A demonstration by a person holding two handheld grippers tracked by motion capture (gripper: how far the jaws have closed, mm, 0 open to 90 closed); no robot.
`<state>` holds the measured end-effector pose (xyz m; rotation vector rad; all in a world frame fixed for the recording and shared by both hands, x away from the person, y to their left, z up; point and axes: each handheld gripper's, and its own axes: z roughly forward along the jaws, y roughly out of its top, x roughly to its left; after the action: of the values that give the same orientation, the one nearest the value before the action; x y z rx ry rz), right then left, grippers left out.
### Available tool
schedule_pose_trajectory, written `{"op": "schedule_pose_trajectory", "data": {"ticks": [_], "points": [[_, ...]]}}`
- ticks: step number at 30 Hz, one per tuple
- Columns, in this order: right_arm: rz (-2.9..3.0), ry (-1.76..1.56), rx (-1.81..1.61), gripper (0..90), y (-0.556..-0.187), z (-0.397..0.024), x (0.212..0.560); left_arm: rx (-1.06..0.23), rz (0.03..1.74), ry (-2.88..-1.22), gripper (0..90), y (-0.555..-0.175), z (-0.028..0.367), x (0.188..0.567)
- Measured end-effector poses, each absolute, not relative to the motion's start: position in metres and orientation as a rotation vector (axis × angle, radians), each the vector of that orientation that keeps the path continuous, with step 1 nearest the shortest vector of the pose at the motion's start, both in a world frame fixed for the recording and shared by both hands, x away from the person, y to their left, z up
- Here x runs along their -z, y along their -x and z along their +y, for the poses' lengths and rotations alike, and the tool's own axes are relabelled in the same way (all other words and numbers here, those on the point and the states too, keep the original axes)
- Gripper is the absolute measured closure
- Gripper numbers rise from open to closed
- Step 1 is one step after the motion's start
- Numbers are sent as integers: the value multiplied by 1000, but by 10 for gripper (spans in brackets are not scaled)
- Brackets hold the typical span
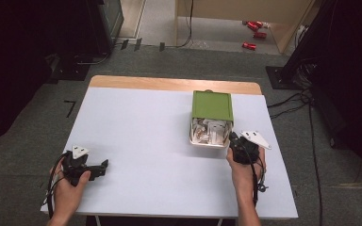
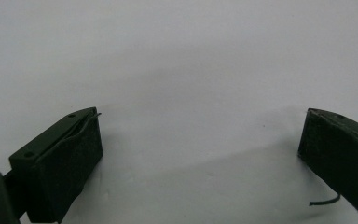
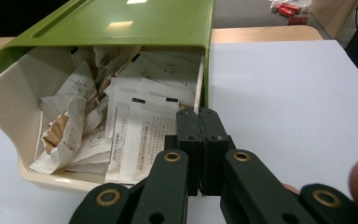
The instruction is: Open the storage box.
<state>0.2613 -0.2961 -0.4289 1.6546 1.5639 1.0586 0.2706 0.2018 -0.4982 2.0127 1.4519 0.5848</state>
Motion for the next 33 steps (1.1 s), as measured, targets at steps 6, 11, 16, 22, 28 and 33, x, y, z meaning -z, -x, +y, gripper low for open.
{"op": "schedule_pose_trajectory", "data": {"ticks": [6,11,16,22,28,33], "points": [[1583,-1665,-1058,900,-253,-296,427,-585,1452,-2013,0,-271,202,498],[1599,-1663,-1053,900,-244,-297,426,-584,1452,-2013,0,-271,202,498],[1619,-1669,-1053,900,-233,-298,424,-584,1452,-2013,0,-271,202,498],[1644,-1677,-1048,900,-226,-298,422,-582,1452,-2015,0,-271,202,498],[1681,-1689,-1022,900,-221,-300,419,-582,1452,-2014,0,-271,202,498],[1638,-1695,-1068,807,-220,-302,414,-583,1452,-2014,0,-271,202,498]]}}
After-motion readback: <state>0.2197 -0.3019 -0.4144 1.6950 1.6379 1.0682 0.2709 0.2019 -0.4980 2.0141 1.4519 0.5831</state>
